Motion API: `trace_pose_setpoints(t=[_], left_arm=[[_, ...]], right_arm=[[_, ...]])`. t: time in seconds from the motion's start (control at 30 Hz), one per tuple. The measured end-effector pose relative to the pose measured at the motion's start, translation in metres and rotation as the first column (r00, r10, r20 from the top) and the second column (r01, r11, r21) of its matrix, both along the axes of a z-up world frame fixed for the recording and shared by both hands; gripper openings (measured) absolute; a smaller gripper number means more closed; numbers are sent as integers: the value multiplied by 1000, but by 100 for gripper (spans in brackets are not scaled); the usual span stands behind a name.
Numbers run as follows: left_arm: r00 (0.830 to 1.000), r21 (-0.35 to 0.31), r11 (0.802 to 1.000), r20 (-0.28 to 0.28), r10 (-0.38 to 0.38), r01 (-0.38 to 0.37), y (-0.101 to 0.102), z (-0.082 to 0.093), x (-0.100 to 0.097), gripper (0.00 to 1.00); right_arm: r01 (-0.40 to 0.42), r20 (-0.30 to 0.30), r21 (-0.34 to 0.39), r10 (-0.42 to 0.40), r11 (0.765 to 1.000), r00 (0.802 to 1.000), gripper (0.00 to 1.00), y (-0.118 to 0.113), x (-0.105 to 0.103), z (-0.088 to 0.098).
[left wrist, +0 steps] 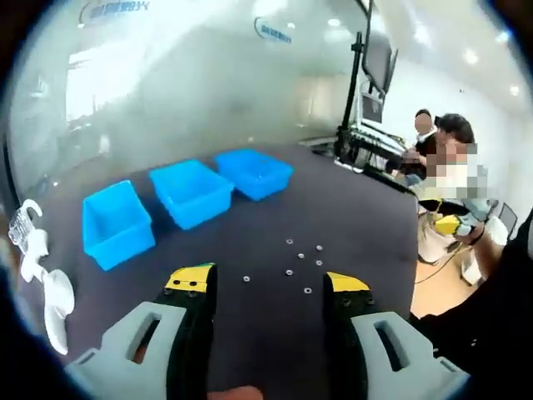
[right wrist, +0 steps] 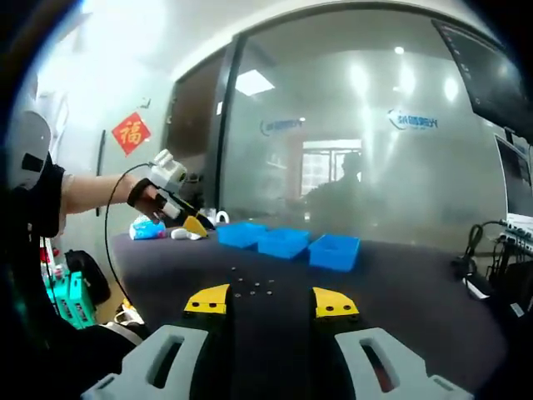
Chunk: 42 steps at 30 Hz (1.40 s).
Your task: Sort the screws, nuts, and washers into the corresponding bins
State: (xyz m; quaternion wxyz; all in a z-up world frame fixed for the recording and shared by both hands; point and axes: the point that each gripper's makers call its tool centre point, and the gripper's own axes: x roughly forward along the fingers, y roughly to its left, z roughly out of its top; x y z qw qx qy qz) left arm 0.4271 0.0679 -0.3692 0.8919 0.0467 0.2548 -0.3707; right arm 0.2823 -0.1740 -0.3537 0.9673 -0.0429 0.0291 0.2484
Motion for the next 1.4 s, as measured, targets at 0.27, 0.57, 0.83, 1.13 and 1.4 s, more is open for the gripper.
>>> trace_pose_setpoints(t=[0.27,0.57,0.83,1.13,1.4], left_arm=[[999,32,999,-25,19,-18,-7,-12,19,49],[998,81,996,-59,-23,27,-15,-27,18,49],[992,182,979,-101,-76,94,-15,-51,15,49],[991,185,978,-107,-82,101,-23,-63,18,45],[988,183,977,-130,-83,107,-21,-75,26,45]], right_arm=[[8,-11,-6,-9,1000,1000,32,-4,1,-3],[7,-20,-9,-7,1000,1000,32,-5,1,-7],[-4,-27,-15,4,1000,1000,32,-2,0,-9],[-12,-45,-26,11,1000,999,32,0,-3,-17],[-15,-47,-35,13,999,999,32,-2,-2,-18]])
